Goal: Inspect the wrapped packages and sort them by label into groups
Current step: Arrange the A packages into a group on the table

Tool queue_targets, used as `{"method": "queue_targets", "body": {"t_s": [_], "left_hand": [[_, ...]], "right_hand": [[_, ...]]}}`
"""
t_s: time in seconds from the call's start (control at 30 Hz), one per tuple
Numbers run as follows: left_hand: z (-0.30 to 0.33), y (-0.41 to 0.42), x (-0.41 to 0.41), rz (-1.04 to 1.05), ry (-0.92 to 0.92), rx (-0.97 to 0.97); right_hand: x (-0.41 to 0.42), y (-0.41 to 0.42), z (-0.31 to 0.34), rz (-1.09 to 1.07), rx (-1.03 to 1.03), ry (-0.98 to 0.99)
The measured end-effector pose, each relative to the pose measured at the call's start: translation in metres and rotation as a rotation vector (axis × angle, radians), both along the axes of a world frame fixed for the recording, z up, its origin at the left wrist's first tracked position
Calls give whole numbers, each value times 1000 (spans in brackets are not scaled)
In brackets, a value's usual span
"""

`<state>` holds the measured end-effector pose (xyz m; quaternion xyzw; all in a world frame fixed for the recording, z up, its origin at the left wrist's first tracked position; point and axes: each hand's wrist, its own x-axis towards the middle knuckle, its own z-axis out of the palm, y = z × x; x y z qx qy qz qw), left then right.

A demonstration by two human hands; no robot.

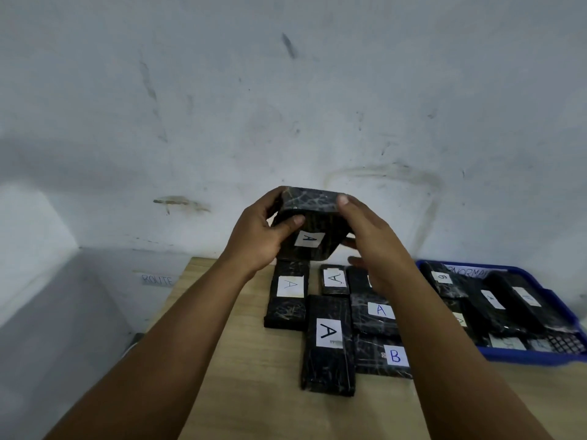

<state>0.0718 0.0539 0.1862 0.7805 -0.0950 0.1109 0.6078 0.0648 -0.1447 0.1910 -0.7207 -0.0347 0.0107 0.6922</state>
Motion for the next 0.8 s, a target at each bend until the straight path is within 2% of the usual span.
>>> {"method": "queue_targets", "body": {"t_s": [0.1, 0.17, 0.27, 0.4, 0.53, 0.6, 0.67, 0.73, 0.8], "left_hand": [[0, 3, -2, -82, 3, 52], [2, 2, -2, -99, -15, 119], [7, 0, -2, -107, 4, 186], [9, -7, 2, 50, 42, 54], [1, -11, 3, 106, -46, 13], [-5, -11, 4, 94, -80, 19], [-8, -11, 5, 57, -85, -2], [-5, -14, 4, 65, -30, -64], [0, -15, 6, 144, 98, -57]], "right_hand": [[0, 5, 0, -41, 62, 82], [2, 10, -4, -119, 138, 17], [6, 12, -14, -198, 110, -113], [4, 16, -14, -200, 46, -201], [0, 17, -4, -132, 12, -102], [-1, 16, 4, -117, 108, -27], [-1, 14, 7, -136, 221, -36], [3, 9, 1, -180, 301, -49], [5, 7, -5, -163, 332, -49]]}}
